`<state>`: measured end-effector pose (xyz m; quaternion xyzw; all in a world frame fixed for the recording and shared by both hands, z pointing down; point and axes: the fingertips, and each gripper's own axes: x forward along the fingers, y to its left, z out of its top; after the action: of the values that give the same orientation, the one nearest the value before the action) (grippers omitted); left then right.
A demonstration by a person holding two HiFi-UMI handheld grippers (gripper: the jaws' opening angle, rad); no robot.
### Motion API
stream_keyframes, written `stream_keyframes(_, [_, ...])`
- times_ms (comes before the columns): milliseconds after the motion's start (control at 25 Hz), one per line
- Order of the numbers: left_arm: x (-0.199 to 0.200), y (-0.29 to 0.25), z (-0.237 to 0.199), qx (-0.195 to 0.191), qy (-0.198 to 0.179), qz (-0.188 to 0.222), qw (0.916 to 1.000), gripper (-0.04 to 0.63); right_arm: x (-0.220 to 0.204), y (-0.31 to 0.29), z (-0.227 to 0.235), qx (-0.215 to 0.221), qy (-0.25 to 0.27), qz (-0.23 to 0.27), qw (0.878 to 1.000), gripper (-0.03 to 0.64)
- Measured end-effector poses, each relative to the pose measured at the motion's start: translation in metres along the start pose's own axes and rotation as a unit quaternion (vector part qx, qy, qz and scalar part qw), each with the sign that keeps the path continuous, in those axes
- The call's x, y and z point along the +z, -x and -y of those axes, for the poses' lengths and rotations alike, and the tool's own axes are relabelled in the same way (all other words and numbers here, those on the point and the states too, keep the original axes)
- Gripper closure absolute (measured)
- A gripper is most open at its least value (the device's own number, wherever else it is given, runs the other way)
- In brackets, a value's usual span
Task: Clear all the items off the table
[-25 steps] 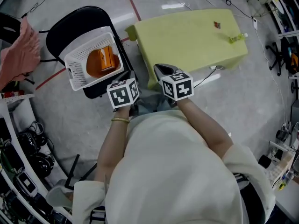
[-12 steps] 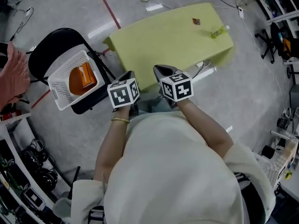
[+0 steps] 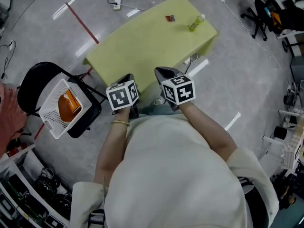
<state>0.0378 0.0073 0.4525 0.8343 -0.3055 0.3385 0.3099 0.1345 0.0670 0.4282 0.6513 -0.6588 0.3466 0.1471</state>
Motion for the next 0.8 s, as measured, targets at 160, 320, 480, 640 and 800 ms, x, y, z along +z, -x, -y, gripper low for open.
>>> stream_keyframes(160, [-0.005, -0.032, 0.037, -0.022, -0.025, -0.008, 0.9994, 0.586, -0.017, 0.013, 0.044, -0.027, -0.023, 0.013, 0.999, 0.618])
stream_keyframes(320, [-0.002, -0.055, 0.072, -0.044, -0.053, -0.022, 0.9974, 0.586, -0.025, 0.032, 0.080, -0.056, -0.052, 0.026, 0.997, 0.618])
stream_keyframes(480, [0.000, -0.072, 0.105, -0.060, -0.080, -0.034, 0.9944, 0.586, -0.030, 0.055, 0.112, -0.083, -0.073, 0.037, 0.993, 0.618])
stream_keyframes(640, [0.005, -0.084, 0.134, -0.076, -0.096, -0.042, 0.9916, 0.586, -0.040, 0.074, 0.137, -0.106, -0.100, 0.045, 0.988, 0.618])
stream_keyframes(800, [0.006, -0.096, 0.159, -0.094, -0.108, -0.053, 0.9884, 0.586, -0.050, 0.087, 0.155, -0.126, -0.126, 0.051, 0.983, 0.618])
